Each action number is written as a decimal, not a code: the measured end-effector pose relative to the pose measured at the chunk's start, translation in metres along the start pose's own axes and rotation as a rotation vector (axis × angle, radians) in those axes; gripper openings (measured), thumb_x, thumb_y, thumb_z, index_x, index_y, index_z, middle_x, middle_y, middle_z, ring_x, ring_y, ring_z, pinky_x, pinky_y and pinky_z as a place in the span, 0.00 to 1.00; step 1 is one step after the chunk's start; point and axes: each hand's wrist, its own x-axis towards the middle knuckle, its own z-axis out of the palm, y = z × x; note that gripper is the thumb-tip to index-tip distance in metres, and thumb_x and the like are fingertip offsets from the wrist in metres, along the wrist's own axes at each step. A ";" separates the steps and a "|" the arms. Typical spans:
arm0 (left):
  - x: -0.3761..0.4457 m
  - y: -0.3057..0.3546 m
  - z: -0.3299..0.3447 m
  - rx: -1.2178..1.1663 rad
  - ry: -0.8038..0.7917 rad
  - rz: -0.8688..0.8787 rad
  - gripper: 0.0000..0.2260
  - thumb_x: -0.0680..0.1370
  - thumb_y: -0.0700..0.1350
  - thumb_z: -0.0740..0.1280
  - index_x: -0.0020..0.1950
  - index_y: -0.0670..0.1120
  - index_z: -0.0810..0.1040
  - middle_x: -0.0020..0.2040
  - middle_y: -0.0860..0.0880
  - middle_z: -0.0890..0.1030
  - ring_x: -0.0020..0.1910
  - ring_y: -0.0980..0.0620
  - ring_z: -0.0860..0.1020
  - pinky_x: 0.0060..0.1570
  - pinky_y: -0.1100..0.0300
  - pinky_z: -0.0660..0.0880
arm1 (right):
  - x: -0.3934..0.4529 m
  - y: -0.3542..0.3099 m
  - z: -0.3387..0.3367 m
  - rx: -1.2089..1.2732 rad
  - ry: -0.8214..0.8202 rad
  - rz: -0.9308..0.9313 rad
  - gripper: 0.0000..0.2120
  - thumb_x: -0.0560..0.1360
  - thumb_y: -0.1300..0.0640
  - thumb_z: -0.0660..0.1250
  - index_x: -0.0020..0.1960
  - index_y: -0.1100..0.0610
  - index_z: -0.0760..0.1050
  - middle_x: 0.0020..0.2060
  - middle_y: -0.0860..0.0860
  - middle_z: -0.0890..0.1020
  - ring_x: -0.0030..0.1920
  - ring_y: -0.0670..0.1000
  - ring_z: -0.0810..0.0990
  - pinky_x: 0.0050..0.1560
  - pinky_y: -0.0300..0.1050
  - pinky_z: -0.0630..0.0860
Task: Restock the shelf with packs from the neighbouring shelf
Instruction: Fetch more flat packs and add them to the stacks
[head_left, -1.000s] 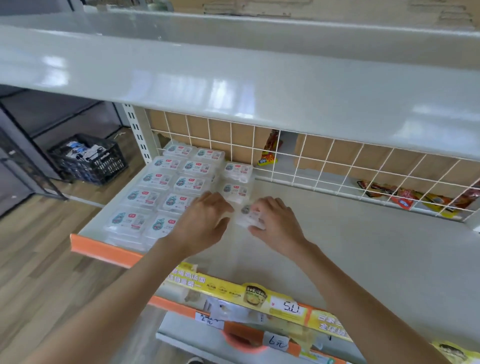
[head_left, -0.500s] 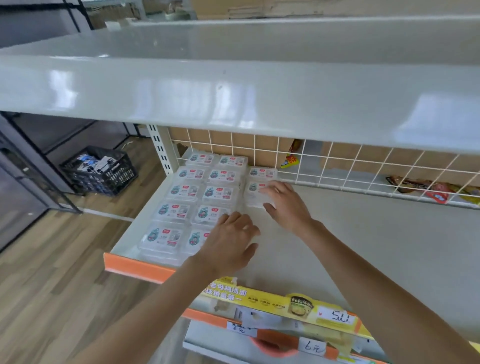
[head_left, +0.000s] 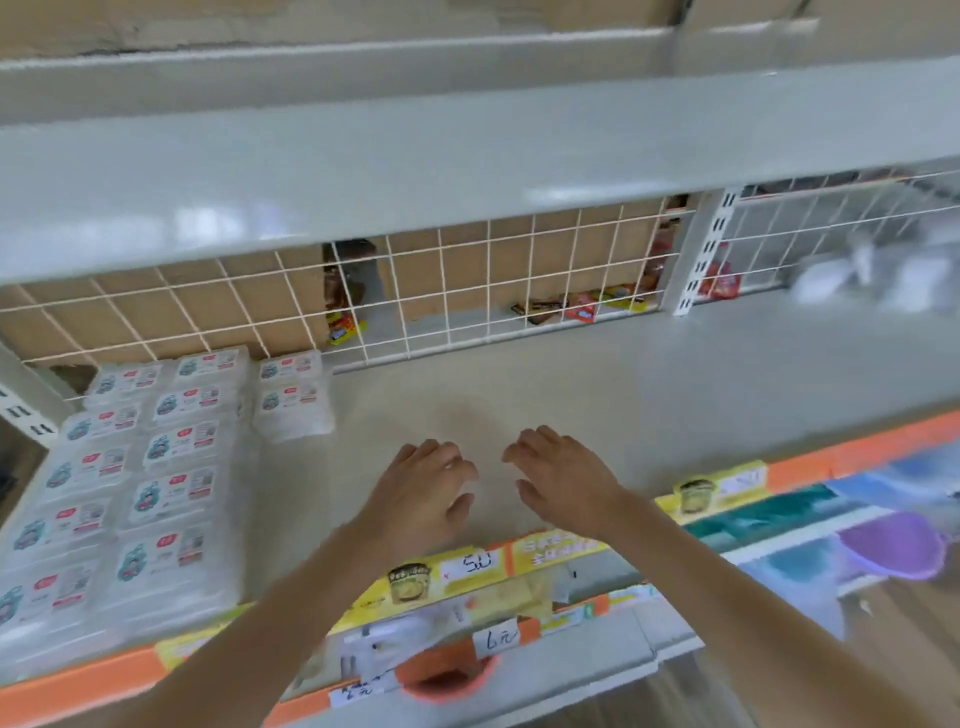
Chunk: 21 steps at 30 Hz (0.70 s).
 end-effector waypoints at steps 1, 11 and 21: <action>0.011 0.014 0.002 0.010 0.007 0.023 0.11 0.68 0.50 0.60 0.43 0.50 0.81 0.38 0.52 0.78 0.38 0.49 0.78 0.37 0.54 0.76 | -0.016 0.013 -0.004 -0.004 0.003 0.011 0.12 0.59 0.57 0.65 0.42 0.58 0.78 0.36 0.54 0.78 0.36 0.55 0.79 0.27 0.44 0.76; 0.133 0.197 0.041 -0.084 0.129 0.236 0.14 0.70 0.51 0.55 0.40 0.49 0.79 0.34 0.50 0.75 0.36 0.47 0.77 0.35 0.59 0.74 | -0.188 0.166 -0.062 -0.045 0.039 0.300 0.14 0.60 0.58 0.66 0.45 0.59 0.77 0.39 0.55 0.78 0.39 0.57 0.79 0.31 0.49 0.79; 0.236 0.294 0.057 -0.182 0.049 0.323 0.10 0.73 0.47 0.63 0.52 0.46 0.79 0.44 0.48 0.77 0.45 0.44 0.76 0.44 0.54 0.72 | -0.247 0.257 -0.074 0.083 0.222 0.523 0.15 0.64 0.65 0.69 0.50 0.61 0.77 0.45 0.57 0.78 0.45 0.60 0.78 0.39 0.49 0.77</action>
